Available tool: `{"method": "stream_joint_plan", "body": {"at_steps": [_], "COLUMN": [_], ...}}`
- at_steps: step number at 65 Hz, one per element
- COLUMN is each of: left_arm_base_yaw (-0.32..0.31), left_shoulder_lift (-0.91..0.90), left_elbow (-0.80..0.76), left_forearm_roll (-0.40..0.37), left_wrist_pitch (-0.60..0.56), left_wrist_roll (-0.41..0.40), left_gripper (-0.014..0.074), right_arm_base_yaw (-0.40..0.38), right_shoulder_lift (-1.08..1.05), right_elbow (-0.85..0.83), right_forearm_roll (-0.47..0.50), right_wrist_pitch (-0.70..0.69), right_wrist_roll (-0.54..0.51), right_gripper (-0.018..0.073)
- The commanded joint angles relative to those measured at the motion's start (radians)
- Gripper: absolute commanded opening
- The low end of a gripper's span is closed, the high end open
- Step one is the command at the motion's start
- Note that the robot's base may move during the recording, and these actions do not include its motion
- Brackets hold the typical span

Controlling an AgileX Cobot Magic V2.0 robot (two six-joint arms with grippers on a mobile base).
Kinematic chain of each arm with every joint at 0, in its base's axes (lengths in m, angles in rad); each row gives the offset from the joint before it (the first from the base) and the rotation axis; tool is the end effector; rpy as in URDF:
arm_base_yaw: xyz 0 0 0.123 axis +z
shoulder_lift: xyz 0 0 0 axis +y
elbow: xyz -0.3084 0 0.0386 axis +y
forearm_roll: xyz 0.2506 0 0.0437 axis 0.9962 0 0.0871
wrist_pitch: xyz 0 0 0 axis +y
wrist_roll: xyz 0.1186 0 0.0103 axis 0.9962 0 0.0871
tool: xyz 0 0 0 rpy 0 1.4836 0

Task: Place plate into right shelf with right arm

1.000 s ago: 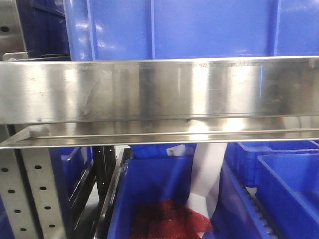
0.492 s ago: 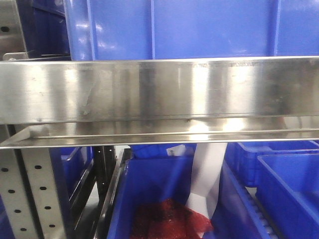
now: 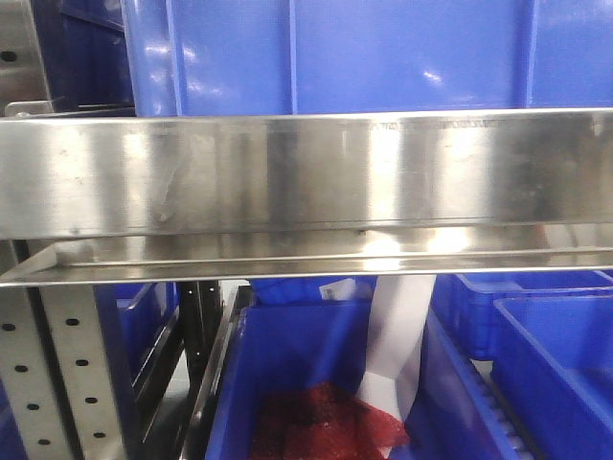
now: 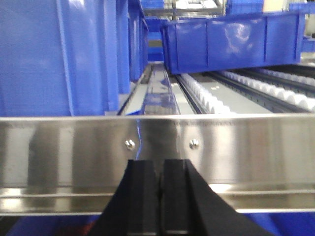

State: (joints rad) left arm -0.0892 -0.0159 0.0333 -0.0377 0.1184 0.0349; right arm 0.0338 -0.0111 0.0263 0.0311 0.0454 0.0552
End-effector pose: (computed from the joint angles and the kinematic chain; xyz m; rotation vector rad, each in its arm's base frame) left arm 0.0610 -0.0060 0.1902 0.0736 1.6181 -0.0744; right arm 0.0614 0.0022 0.2012 0.0394 1.5445 0.0963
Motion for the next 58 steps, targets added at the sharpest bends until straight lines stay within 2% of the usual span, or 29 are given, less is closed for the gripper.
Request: {"method": "stream_joint_plan", "body": {"at_steps": [1, 58], "left_arm_base_yaw": [-0.005, -0.005], "left_shoulder_lift": [-0.005, -0.005], "left_elbow": [0.008, 0.008], "left_forearm_roll": [-0.004, -0.004], "left_wrist_pitch": [-0.086, -0.086], "left_wrist_roll": [-0.003, -0.003], "left_gripper": [-0.0047, -0.0047], "right_arm_base_yaw": [-0.007, -0.007], "right_shoulder_lift": [-0.013, -0.013], "right_elbow": [-0.004, -0.004], "right_forearm_roll": [-0.011, -0.011], "right_wrist_pitch": [-0.076, -0.105], "right_wrist_roll": [0.004, 0.004], "right_gripper": [0.0055, 0.0055]}}
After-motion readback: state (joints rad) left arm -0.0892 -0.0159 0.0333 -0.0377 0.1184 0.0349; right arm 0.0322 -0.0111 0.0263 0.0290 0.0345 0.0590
